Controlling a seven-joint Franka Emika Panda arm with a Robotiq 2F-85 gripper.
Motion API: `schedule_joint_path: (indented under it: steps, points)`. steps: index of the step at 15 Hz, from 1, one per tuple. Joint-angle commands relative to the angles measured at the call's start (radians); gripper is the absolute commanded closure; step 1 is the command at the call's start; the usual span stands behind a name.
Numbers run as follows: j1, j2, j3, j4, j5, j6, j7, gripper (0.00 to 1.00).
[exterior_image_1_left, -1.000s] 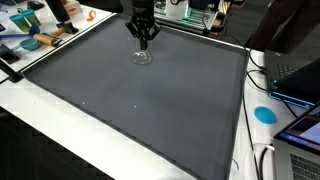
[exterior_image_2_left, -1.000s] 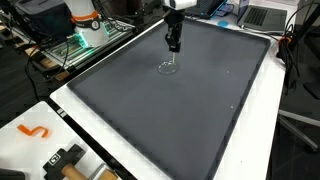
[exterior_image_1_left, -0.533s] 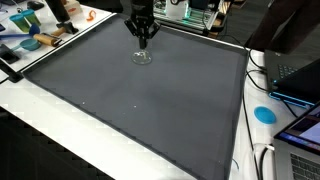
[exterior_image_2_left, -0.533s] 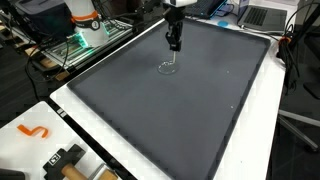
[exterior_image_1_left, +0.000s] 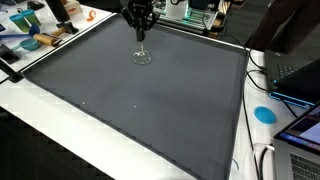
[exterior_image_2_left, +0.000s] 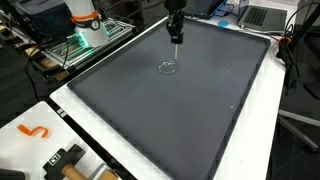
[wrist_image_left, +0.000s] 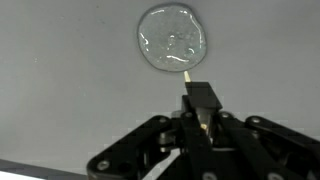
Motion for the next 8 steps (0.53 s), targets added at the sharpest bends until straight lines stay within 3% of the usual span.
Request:
schedule_joint_path:
  steps: [1, 8]
  points:
    - [0.008, -0.050, -0.009, 0.002, -0.027, -0.063, 0.016, 0.97]
    - [0.026, -0.062, 0.014, 0.080, -0.181, -0.199, 0.121, 0.97]
